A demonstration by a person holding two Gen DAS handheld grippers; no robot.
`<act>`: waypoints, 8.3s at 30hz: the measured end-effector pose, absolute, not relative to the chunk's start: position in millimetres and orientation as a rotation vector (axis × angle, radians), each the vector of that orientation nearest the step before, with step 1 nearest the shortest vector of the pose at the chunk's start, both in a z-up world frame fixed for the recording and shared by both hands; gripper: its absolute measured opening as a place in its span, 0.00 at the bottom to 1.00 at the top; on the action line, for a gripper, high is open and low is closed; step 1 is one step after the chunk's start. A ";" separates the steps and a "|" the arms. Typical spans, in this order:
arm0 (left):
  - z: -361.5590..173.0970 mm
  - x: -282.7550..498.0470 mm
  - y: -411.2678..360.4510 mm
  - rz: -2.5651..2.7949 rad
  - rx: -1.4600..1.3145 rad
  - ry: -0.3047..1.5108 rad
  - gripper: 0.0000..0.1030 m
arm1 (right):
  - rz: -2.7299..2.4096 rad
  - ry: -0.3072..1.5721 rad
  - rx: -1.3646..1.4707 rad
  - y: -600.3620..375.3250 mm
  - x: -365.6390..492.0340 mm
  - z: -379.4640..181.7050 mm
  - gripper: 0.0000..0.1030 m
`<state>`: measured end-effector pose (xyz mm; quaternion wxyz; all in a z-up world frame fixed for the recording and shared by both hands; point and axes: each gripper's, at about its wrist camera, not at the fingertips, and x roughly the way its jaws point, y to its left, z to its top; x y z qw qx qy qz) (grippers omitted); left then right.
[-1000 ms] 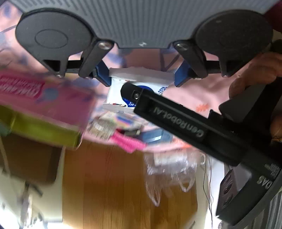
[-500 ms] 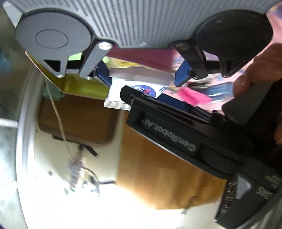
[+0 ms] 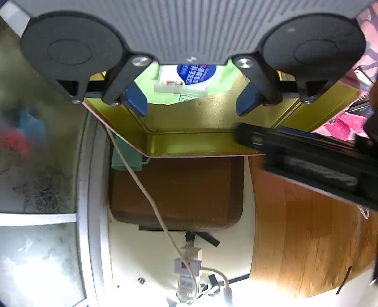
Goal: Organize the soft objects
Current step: 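Carry the white tissue pack into the tin and release it, then grasp the pink towel with the right gripper, then carry the pink towel into the tin and open the right gripper, then grasp the blue plastic case with the right gripper, then lower the blue plastic case onto the pink towel in the tin and release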
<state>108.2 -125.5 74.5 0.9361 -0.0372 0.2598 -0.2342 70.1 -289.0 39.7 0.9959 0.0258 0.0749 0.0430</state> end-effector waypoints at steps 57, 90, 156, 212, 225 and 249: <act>12.1 9.8 153.8 0.106 -0.306 0.504 0.69 | 0.642 0.268 -0.162 -40.8 90.2 102.6 0.21; 24.8 -51.4 22.7 -0.354 -0.233 0.711 0.20 | 0.630 0.381 -0.121 -135.8 -48.4 11.4 0.21; 8.0 -5.6 186.4 0.237 -0.406 0.500 0.54 | 0.589 0.475 -0.084 12.6 97.4 49.2 0.62; 92.9 45.2 -36.2 -0.469 -0.185 0.526 0.72 | 0.518 0.171 -0.069 -220.2 -55.9 51.5 0.56; 68.7 145.4 -140.2 -0.326 -0.098 0.591 0.80 | 0.231 0.231 -0.006 -259.9 64.6 51.3 0.56; 71.7 56.3 -91.7 -0.266 -0.022 0.563 0.80 | 0.159 0.146 0.099 -253.5 5.7 38.4 0.58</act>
